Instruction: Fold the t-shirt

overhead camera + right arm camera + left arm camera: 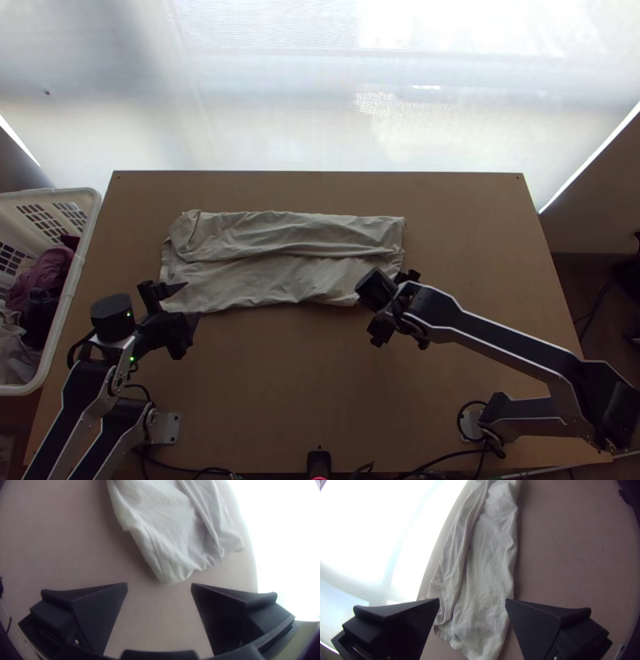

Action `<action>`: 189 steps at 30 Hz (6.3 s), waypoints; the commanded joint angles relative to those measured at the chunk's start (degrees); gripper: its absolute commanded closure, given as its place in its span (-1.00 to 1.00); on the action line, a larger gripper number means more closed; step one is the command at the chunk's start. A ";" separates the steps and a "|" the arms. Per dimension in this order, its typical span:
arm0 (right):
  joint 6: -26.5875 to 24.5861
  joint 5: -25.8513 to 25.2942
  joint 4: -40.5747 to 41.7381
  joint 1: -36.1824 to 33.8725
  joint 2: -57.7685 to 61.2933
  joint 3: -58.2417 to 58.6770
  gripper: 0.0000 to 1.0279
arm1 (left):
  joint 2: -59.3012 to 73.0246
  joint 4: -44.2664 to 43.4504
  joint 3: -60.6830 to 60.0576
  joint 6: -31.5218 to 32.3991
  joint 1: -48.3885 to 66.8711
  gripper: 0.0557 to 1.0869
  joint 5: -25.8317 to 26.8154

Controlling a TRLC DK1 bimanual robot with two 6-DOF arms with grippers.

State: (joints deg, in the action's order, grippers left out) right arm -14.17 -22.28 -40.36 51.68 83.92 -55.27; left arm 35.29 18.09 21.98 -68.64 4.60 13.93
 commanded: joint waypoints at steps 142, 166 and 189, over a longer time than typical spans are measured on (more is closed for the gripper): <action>-10.79 29.75 -1.21 -29.53 6.87 -4.68 0.95 | 47.07 13.64 30.05 -13.01 -10.84 0.92 5.23; -8.85 31.42 -0.69 -31.99 20.23 -13.38 0.95 | 62.89 7.67 39.19 -11.43 -8.12 0.92 3.03; -9.64 31.25 -0.69 -35.77 18.65 -9.07 0.74 | 63.41 8.19 49.65 -11.60 -20.25 -0.90 3.56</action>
State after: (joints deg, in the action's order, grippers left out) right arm -23.88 9.30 -40.62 16.43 102.78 -64.82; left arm 99.85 22.22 64.93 -81.52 -12.16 14.20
